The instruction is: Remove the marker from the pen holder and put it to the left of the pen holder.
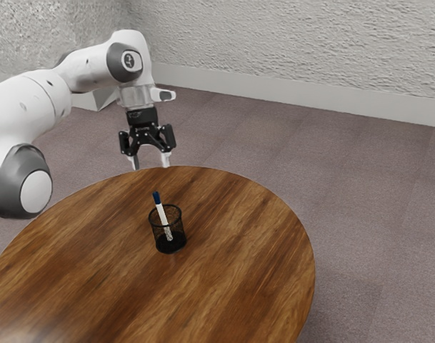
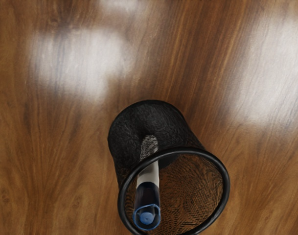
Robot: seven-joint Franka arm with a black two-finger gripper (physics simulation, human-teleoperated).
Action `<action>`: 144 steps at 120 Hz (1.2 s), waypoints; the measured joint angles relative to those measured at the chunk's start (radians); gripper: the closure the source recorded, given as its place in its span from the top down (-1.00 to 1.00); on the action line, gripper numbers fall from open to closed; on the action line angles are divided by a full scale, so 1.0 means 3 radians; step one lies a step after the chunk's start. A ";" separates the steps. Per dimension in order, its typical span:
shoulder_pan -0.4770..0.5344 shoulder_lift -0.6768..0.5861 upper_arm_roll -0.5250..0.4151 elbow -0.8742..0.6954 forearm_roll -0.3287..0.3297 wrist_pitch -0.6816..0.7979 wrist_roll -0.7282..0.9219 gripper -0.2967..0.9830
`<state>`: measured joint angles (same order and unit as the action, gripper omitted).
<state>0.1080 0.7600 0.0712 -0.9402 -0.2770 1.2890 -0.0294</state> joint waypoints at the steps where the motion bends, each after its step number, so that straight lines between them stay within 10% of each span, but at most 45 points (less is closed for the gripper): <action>1: 0.0003 0.0009 0.0003 0.0007 -0.0015 0.0000 0.0000 0.49; 144: -0.0226 -0.0518 0.0029 -0.1352 0.0003 0.0855 0.0256 -0.07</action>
<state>0.0401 0.6047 0.0797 -1.3456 -0.2761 1.5455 0.0473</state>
